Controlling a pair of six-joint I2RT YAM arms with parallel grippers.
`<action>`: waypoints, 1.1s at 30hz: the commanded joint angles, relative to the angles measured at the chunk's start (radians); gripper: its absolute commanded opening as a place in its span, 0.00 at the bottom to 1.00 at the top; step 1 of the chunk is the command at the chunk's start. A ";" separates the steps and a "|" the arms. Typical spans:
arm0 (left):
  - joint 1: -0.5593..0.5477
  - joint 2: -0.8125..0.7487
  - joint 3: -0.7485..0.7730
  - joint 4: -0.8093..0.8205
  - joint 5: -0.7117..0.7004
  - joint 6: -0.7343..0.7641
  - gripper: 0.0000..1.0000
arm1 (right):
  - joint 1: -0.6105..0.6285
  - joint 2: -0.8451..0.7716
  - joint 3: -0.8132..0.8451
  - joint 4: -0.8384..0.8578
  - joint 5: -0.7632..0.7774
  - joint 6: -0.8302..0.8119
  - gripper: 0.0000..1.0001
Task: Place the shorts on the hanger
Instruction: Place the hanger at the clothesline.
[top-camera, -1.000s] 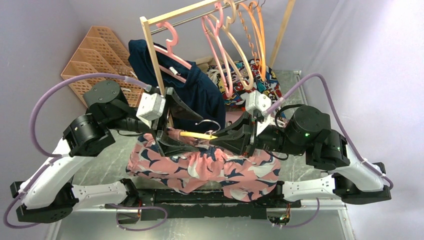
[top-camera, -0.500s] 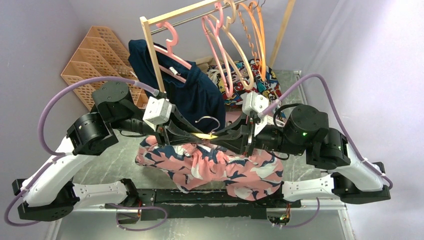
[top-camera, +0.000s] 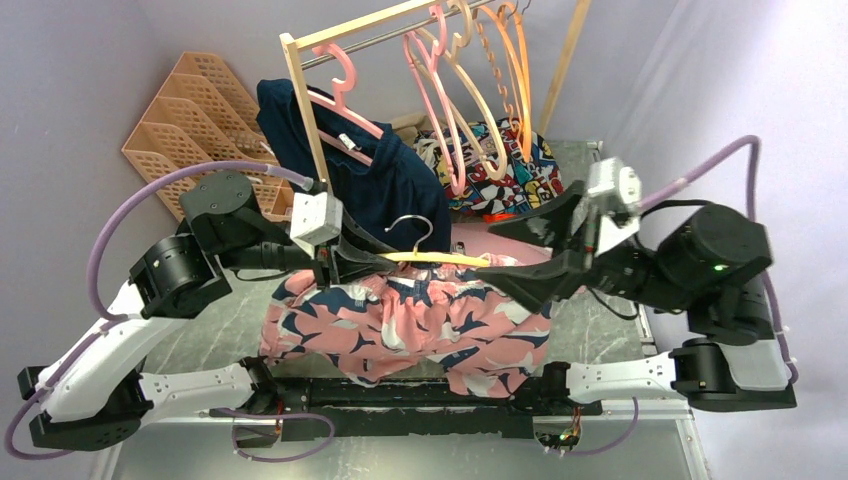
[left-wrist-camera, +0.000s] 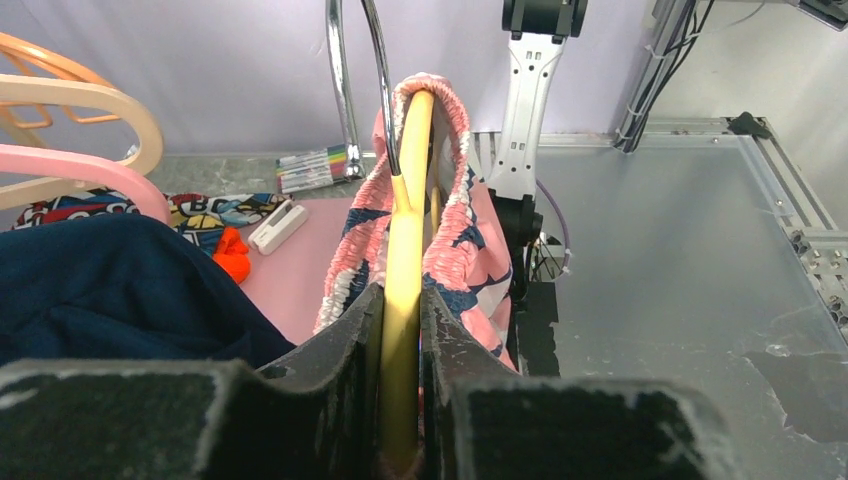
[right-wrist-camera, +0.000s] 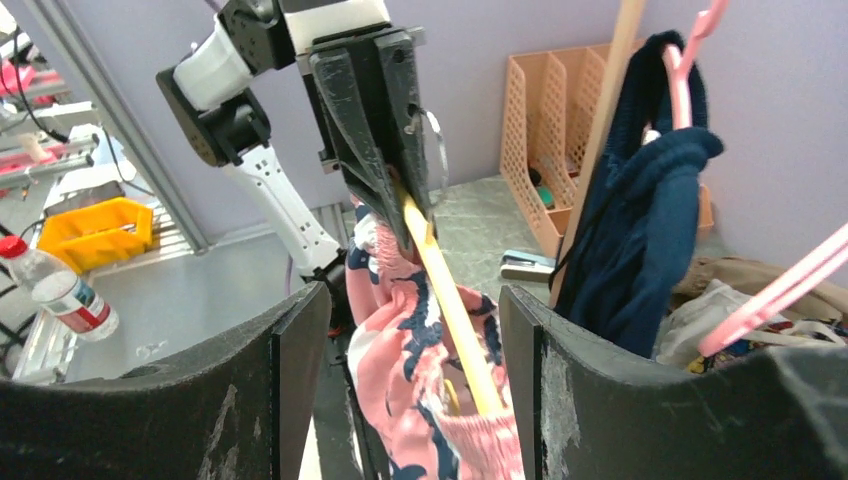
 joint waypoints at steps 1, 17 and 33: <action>0.003 -0.034 0.004 0.065 -0.005 0.003 0.07 | 0.001 0.009 0.049 -0.137 0.042 0.006 0.66; 0.003 0.007 0.031 0.112 0.170 -0.038 0.07 | 0.002 0.166 0.085 -0.198 -0.120 -0.022 0.59; 0.004 0.010 0.018 0.183 0.221 -0.066 0.07 | 0.001 0.125 0.037 -0.157 -0.126 0.026 0.00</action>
